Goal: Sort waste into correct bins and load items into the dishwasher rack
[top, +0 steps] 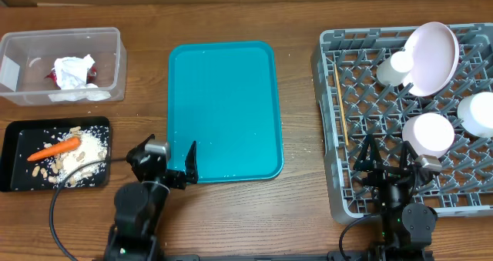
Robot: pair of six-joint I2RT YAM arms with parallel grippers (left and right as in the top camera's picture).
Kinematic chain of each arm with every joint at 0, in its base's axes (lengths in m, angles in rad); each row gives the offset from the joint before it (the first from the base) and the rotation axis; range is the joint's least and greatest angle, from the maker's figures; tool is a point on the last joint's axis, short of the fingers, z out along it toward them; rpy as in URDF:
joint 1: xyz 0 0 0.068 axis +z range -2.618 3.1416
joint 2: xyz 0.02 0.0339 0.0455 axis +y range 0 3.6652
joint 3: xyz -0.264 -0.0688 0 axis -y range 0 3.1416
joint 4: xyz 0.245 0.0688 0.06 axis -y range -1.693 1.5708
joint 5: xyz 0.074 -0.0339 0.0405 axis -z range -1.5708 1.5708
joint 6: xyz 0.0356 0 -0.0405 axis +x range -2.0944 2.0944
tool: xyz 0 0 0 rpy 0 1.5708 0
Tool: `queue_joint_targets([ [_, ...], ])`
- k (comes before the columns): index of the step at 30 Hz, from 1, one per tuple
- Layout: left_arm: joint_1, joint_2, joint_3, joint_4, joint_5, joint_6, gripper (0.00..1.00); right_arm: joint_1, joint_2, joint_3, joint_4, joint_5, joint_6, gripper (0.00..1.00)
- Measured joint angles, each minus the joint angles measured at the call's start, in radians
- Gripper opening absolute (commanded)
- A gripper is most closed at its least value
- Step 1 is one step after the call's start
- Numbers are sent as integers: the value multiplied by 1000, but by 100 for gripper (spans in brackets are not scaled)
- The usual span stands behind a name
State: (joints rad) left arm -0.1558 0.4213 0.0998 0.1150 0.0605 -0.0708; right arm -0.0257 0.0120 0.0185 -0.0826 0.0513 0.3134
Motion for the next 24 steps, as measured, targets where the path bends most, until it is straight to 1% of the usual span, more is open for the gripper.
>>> queue_joint_targets([
  [3,8,-78,-63,41,1,2,100,0,0,0,0,0,0,100],
  [5,32,-130,-81,15,8,3,100,0,0,0,0,0,0,100],
  [9,95,-251,-90,-47,16,4,100,0,0,0,0,0,0,100],
  [12,130,-351,-91,-167,19,4,100,0,0,0,-1,0,0,100],
  [13,136,-373,-92,-184,19,4,100,0,0,0,0,0,0,100],
  [16,143,-406,-92,-183,19,12,100,0,0,0,0,0,0,100],
  [24,143,-406,-92,-186,7,23,100,0,0,0,0,0,0,100],
])
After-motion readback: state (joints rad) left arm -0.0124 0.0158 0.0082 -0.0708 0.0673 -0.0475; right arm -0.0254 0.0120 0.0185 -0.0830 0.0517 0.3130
